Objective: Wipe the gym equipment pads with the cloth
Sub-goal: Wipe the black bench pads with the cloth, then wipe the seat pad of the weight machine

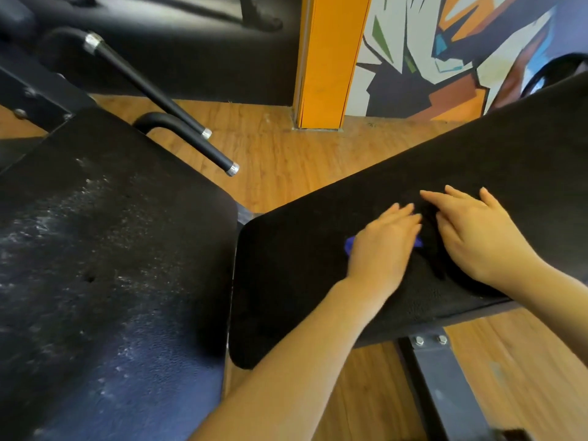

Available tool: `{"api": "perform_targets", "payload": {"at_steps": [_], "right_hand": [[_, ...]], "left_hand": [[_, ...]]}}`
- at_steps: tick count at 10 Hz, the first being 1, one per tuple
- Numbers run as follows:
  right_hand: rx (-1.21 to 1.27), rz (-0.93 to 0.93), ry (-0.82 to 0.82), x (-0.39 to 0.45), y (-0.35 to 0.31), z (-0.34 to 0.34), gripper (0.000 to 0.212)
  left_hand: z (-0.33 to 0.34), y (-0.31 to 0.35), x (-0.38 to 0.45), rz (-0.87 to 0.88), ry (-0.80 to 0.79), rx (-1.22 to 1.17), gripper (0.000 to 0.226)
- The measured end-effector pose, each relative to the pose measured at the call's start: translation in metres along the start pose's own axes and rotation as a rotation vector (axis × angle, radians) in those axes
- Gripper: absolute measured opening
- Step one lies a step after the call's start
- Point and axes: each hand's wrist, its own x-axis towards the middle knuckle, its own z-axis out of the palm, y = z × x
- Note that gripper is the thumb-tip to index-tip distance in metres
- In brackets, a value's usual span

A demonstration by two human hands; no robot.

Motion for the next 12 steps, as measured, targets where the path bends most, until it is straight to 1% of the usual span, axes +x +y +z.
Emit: {"api": "perform_targets", "payload": {"at_steps": [1,2,3,4,5,6,7,8,9,10,11,12], "right_hand": [[0.035,0.001,0.033,0.001,0.003,-0.001,0.048],[0.025,-0.008,0.039,0.002,0.005,0.002,0.047],[-0.008,-0.008,0.025,0.003,0.002,0.005,0.047],[-0.022,-0.002,0.003,0.002,-0.001,0.004,0.049],[-0.022,0.006,0.007,0.002,-0.001,0.005,0.049],[0.012,0.016,0.030,0.002,0.001,0.005,0.052],[0.068,0.038,-0.002,0.001,0.002,0.000,0.055],[0.038,0.055,-0.035,0.002,-0.002,-0.002,0.055],[0.010,0.084,-0.019,0.009,0.017,0.012,0.056],[-0.028,0.093,-0.004,0.044,0.087,0.076,0.063],[0.035,-0.037,0.077,0.115,0.202,0.214,0.079],[0.252,-0.137,0.062,0.110,0.108,0.193,0.081]], "left_hand": [[-0.005,-0.009,0.009,0.101,-0.017,0.009,0.035],[-0.025,-0.087,-0.023,-0.019,0.028,0.103,0.035],[-0.053,-0.153,-0.058,-0.303,0.097,0.119,0.032],[-0.051,-0.144,-0.048,-0.390,0.103,0.116,0.033],[-0.019,-0.070,-0.013,-0.127,0.049,0.076,0.036],[0.006,0.005,0.011,0.124,-0.044,0.001,0.034],[-0.006,-0.022,0.009,0.149,-0.061,0.034,0.037],[-0.033,-0.113,-0.021,-0.094,-0.193,0.208,0.047],[-0.079,-0.160,-0.057,-0.272,-0.386,0.543,0.056],[-0.116,-0.149,-0.078,-0.200,-0.334,0.588,0.047],[-0.147,-0.131,-0.087,-0.132,-0.332,0.661,0.042],[-0.181,-0.112,-0.093,-0.203,-0.378,0.855,0.039]]}}
